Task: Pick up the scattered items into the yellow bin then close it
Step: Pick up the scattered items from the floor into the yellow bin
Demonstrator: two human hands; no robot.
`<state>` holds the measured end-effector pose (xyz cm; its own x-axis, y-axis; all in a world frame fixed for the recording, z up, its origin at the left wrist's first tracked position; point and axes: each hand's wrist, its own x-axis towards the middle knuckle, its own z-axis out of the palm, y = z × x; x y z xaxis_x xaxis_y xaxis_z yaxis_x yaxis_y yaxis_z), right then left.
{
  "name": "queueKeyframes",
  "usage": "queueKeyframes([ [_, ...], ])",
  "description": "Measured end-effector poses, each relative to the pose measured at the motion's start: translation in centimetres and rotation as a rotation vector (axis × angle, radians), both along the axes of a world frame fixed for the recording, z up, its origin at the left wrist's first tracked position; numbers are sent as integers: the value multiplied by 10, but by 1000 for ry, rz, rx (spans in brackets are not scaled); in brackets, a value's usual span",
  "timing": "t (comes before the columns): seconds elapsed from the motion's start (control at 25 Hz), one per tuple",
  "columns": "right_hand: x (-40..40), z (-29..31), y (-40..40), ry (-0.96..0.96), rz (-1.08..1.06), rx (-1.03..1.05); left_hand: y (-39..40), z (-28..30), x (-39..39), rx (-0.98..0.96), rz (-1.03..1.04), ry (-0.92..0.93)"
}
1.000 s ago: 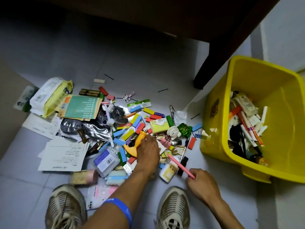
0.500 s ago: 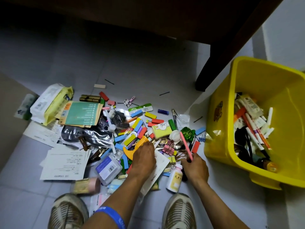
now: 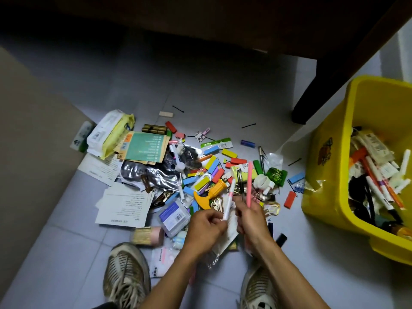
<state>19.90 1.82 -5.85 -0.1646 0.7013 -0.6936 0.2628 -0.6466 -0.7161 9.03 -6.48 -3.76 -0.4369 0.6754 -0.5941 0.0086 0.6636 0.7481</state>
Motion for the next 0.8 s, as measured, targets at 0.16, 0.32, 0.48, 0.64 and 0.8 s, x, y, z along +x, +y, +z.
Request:
queueKeyframes([
  [0.16, -27, 8, 9, -171, 212, 27, -1, 11, -6, 53, -151, 49],
  [0.32, -35, 5, 12, -189, 324, 155, -11, 1, -26, 38, -31, 161],
  [0.48, -46, -1, 29, -482, 1023, 843, -20, -8, -59, -216, -88, 566],
  [0.64, -47, -11, 32, -663, 1252, 952, -30, -17, -82, -385, -446, 690],
  [0.8, -34, -8, 34, -553, 826, 758, -36, -30, -94, -267, -556, 720],
])
